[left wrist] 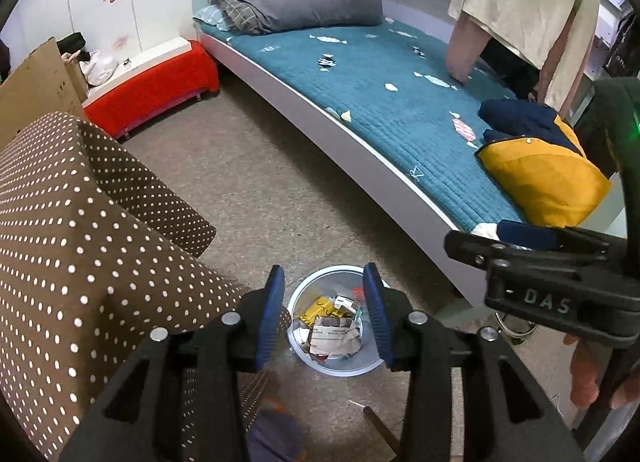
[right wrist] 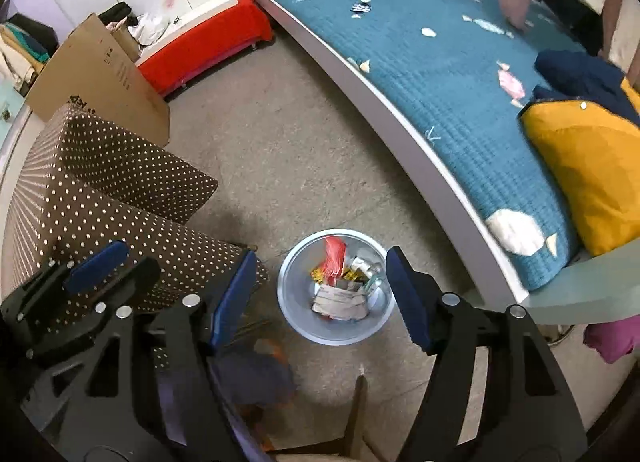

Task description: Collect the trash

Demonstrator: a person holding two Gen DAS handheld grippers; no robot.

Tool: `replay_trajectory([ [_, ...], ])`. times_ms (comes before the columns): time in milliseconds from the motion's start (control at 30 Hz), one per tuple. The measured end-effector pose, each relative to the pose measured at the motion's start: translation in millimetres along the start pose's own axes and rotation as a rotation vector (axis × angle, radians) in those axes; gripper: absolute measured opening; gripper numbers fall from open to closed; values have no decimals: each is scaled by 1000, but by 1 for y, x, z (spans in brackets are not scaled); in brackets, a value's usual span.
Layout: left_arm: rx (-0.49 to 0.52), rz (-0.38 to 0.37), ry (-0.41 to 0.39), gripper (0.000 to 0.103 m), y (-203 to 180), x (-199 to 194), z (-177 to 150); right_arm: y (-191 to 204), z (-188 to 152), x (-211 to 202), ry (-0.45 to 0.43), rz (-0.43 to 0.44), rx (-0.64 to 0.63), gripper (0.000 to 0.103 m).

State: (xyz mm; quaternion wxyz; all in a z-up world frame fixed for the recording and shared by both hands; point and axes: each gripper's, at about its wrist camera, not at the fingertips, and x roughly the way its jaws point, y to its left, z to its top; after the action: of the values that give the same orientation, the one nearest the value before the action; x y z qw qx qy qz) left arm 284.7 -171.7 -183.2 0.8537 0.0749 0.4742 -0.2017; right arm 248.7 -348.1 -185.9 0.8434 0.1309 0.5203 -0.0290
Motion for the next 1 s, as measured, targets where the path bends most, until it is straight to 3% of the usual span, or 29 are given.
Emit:
replay_trajectory([
  [367, -11, 1, -27, 43, -9, -22, -25, -2, -34, -27, -38, -24, -13, 67],
  [433, -28, 9, -50, 51, -9, -34, -32, -1, -46, -39, -68, -22, -18, 67],
  [700, -57, 62, -171, 54, -17, -100, -67, 13, -95, -99, -233, -18, -45, 76],
  [767, -63, 71, -201, 59, -22, -119, -79, 18, -107, -115, -276, -3, -67, 79],
  [1000, -93, 122, -319, 60, -34, -179, -123, 35, -154, -169, -433, 79, -122, 85],
])
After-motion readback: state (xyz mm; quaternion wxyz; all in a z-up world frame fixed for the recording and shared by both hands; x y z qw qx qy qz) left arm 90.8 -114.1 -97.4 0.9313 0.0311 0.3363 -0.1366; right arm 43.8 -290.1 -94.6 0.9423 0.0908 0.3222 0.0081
